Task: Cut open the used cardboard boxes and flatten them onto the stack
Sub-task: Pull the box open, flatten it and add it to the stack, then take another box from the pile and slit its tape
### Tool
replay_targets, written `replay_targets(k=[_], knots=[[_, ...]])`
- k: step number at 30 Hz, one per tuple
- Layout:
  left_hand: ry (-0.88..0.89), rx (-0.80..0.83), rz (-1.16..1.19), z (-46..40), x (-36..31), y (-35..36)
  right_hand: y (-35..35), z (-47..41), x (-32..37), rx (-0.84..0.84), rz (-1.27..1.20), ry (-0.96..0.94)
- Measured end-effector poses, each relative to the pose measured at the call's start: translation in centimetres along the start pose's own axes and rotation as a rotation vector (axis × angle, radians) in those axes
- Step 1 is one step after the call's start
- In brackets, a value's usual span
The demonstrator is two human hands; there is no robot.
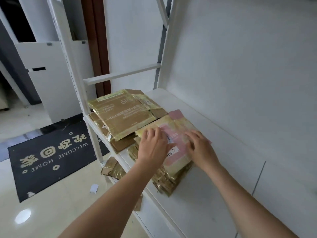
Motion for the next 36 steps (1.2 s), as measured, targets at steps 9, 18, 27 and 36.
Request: replay_targets(k=[9,18,27,36], knots=[[0.352,-0.094,0.221,2.9,-12.1,-5.6,-8.3,9.4,-4.8,-0.177,0.087,0.167],[0.589,0.120,0.248,8.0,-28.2,-0.6,-12.5,25.6,-18.3,-0.115,0.313,0.574],[0.656,0.124,0.247,10.3,-36.1,3.8,-11.1,32.6,-30.1,0.103,0.571,0.793],[0.556,0.078,0.166,9.5,-34.7,5.7,-10.1,28.8,-30.1,0.034,0.432,0.614]])
Point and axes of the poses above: each hand's wrist, its own z-axis away from the middle knuckle, its own y-axis out of the palm, x = y × z, the point moved 5 cm from there along -z, towards the middle knuckle, and after that the axes turned 15 degrees about z, right-handed, at the moved point
